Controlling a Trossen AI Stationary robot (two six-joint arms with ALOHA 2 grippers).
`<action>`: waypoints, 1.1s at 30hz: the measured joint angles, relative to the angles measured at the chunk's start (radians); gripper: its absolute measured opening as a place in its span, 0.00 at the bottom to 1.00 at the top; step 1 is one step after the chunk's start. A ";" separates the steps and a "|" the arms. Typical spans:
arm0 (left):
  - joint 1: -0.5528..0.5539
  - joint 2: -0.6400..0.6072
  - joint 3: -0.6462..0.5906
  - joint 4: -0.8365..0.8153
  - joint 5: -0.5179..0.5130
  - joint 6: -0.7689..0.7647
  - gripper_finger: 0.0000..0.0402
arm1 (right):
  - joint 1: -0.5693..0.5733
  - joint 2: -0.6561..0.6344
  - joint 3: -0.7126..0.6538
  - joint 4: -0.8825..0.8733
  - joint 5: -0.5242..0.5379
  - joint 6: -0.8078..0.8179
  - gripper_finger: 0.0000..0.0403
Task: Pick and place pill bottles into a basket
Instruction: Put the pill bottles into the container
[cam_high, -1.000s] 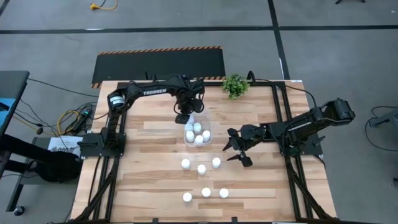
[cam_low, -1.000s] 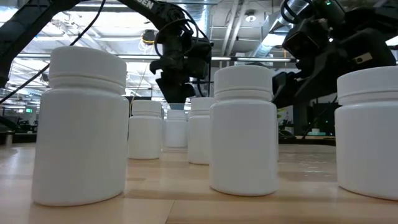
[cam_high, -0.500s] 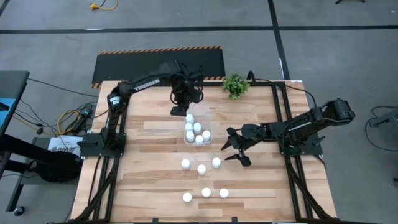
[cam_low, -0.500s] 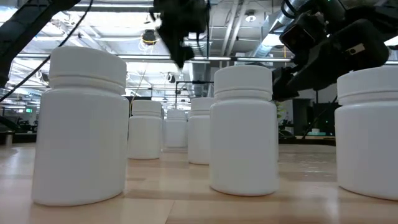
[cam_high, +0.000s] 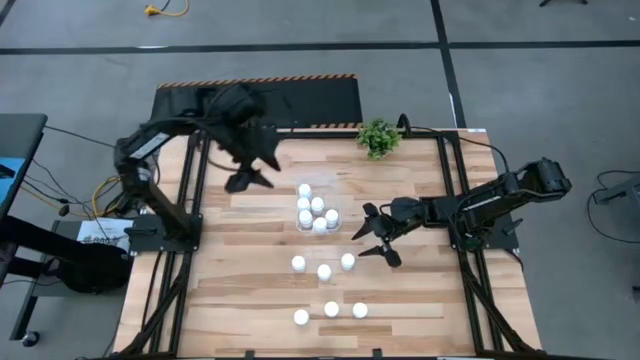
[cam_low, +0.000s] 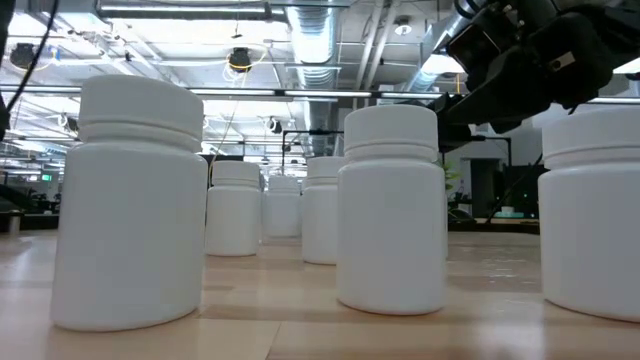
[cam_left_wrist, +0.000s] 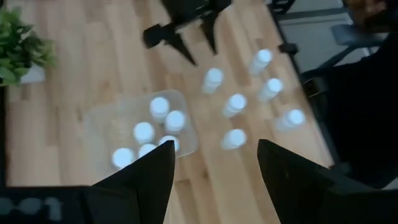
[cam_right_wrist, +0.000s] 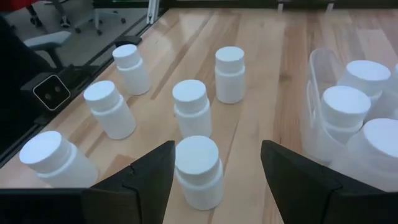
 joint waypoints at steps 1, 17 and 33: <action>-0.017 -0.022 -0.021 0.006 0.000 -0.014 0.54 | 0.000 0.000 0.000 0.000 0.000 0.000 0.57; -0.141 -0.656 -1.345 1.082 -0.066 -0.325 0.54 | 0.025 0.000 0.000 0.058 0.000 0.116 0.57; -0.262 -0.762 -1.797 1.651 -0.197 -0.433 0.54 | 0.063 0.000 0.000 -0.029 0.201 0.152 0.57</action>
